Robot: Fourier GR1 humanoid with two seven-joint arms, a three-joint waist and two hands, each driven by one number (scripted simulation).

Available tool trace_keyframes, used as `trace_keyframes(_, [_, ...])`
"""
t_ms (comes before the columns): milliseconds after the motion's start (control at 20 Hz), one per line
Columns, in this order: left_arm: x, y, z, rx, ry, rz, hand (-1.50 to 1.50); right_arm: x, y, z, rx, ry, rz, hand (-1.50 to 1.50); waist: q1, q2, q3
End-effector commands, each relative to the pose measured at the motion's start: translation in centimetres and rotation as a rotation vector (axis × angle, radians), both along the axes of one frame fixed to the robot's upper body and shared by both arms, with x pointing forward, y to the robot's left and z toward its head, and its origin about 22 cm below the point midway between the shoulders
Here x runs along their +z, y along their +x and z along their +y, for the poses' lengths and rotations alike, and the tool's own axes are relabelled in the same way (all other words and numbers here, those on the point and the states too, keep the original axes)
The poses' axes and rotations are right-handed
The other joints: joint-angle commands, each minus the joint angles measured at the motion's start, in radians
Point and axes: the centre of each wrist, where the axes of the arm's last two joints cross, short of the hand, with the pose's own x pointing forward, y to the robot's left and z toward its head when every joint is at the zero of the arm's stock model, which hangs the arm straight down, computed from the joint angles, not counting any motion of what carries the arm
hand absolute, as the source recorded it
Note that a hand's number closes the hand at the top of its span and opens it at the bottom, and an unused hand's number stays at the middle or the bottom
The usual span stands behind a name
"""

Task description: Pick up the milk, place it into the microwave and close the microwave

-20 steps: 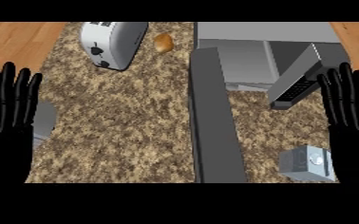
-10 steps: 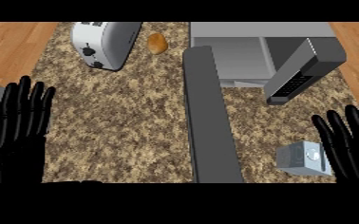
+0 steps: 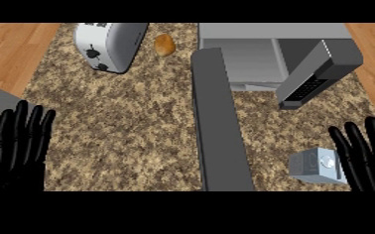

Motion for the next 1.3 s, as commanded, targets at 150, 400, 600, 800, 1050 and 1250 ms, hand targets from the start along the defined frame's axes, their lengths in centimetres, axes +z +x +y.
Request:
trace_keyframes(150, [-0.9,-3.2,1.1,-0.008,-0.006,0.012,-1.5,-0.7,-1.2,-0.8,-0.132,-0.056,-0.001,-1.5,0.002,-0.001,0.0])
trace_keyframes(400, [-1.5,-3.0,3.0,0.002,-0.013,-0.003,-1.5,-3.0,-0.2,-2.8,-0.186,-0.05,0.063,-1.5,0.002,0.001,0.0])
trace_keyframes(600, [-0.8,-4.4,2.2,-0.014,0.01,0.013,-1.5,-5.9,0.9,-4.6,-0.209,-0.028,0.084,-1.5,0.004,0.001,0.001])
trace_keyframes(800, [-1.7,-3.8,1.5,-0.008,0.012,0.013,-1.5,-7.3,1.5,-6.4,-0.244,-0.044,0.117,-1.5,0.002,0.001,0.001])
trace_keyframes(1050, [-2.1,-5.9,3.0,-0.005,-0.005,0.015,-1.5,-11.1,1.2,-8.7,-0.286,-0.032,0.127,-1.5,0.004,0.0,0.001])
trace_keyframes(1250, [-1.0,-5.6,1.3,-0.01,0.001,0.006,-1.5,-13.5,-0.3,-9.6,-0.329,-0.071,0.147,-1.5,0.002,0.0,0.001])
